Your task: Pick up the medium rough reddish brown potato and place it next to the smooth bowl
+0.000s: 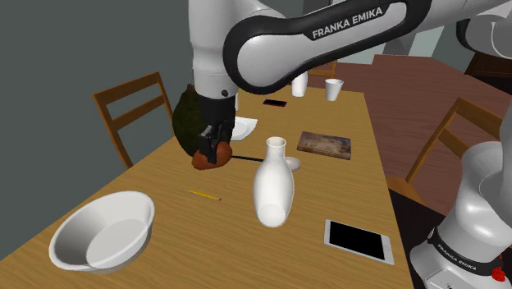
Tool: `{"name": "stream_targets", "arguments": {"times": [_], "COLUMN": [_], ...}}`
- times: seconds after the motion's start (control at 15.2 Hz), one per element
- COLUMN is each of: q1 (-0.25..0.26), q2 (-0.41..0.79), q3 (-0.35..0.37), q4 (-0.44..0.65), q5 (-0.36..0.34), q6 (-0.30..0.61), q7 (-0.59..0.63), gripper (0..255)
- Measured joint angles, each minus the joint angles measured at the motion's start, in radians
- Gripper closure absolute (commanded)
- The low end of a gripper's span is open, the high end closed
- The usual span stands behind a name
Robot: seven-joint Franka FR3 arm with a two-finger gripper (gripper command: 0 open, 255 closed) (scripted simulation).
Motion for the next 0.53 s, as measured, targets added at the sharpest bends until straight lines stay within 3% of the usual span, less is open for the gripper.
{"name": "stream_targets", "arguments": {"times": [0.53], "q1": [0.134], "q2": [0.147], "q3": [0.056], "q4": [0.201], "q5": [-0.063], "q6": [-0.08], "q7": [0.186], "gripper": [255]}}
